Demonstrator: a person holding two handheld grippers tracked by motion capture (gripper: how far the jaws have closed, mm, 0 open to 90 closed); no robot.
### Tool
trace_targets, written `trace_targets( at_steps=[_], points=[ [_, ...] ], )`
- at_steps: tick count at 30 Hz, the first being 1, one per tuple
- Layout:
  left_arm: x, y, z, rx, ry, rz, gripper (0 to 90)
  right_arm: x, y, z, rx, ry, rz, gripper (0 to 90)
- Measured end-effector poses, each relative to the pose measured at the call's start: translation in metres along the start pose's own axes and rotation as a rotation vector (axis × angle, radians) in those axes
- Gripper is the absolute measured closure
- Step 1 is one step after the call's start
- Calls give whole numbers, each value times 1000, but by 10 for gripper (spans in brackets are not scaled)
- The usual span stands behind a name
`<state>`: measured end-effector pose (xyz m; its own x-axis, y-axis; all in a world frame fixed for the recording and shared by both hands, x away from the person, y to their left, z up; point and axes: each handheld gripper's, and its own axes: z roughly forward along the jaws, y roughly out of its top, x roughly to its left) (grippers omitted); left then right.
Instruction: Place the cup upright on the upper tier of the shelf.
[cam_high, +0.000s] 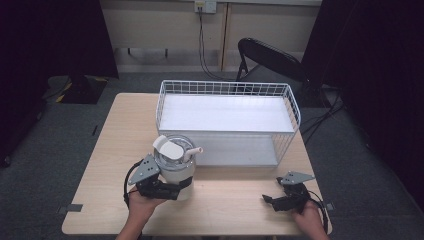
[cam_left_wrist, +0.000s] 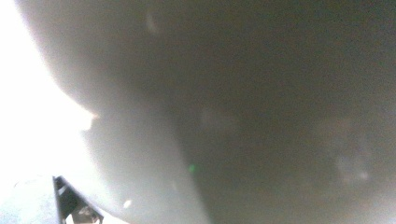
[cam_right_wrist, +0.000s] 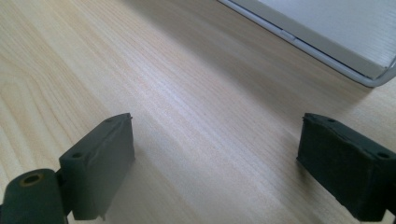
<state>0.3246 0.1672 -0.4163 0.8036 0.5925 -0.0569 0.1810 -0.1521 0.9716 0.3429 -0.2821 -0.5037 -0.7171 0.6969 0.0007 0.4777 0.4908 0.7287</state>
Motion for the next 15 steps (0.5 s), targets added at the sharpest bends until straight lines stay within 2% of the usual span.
trace_targets(
  at_steps=[2, 4, 8, 10, 15],
  points=[
    [1, 1, 0, -1, -2, -37, 97, 0, 0, 0, 0, 0, 0, 101],
    [2, 1, -1, -3, 5, -45, 97, 0, 0, 0, 0, 0, 0, 101],
    [4, 4, -3, -1, 18, -43, 97, 0, 0, 0, 0, 0, 0, 101],
    [6, 6, -4, -5, 14, -56, 98, 0, 0, 0, 0, 0, 0, 101],
    [6, 15, -3, 1, 20, -43, 98, 0, 0, 0, 0, 0, 0, 101]
  ],
)
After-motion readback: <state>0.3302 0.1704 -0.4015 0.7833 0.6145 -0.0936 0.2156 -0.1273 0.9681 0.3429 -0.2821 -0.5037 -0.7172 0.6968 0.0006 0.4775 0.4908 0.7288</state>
